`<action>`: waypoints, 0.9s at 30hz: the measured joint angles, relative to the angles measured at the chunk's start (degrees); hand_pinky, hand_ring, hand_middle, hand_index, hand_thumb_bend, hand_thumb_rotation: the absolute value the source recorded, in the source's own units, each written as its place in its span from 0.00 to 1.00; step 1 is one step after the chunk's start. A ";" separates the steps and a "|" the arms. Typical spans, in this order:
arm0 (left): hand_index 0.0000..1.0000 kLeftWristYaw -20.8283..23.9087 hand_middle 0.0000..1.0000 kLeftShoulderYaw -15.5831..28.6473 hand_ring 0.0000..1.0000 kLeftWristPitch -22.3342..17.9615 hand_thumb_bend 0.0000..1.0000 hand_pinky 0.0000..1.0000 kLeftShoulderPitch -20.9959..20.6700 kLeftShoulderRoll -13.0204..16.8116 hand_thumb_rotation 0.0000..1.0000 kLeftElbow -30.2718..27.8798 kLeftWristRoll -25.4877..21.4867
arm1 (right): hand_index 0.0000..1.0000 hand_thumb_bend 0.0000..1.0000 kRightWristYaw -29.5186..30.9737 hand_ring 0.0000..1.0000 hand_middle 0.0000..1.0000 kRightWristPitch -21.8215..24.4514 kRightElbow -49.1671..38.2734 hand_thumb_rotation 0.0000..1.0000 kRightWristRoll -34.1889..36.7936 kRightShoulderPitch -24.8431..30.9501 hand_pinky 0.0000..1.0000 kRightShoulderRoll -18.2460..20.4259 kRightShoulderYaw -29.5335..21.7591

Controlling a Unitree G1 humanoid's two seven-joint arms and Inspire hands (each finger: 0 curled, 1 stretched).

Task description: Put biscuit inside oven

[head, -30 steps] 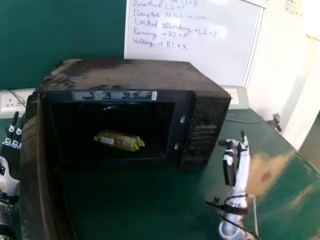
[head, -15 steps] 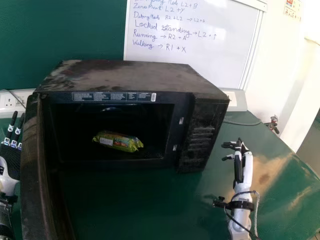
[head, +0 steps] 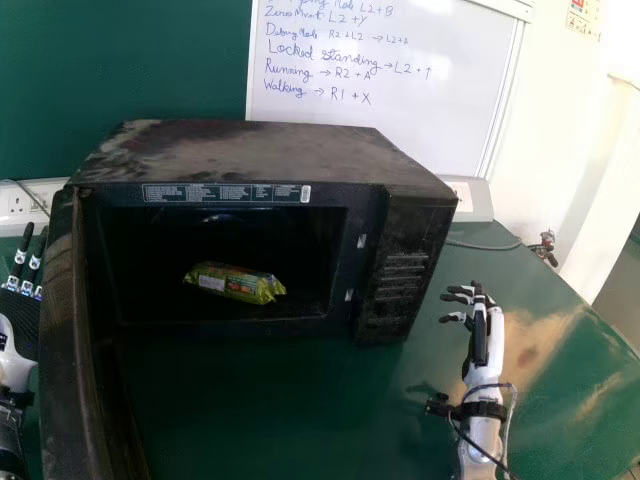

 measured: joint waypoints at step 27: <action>0.13 -10.43 0.17 -0.54 0.06 12.04 0.00 0.00 7.75 -8.70 0.95 -25.24 -9.31 | 0.50 0.50 -0.17 0.37 0.45 0.01 -0.22 0.17 -1.04 0.46 0.33 0.79 -0.11</action>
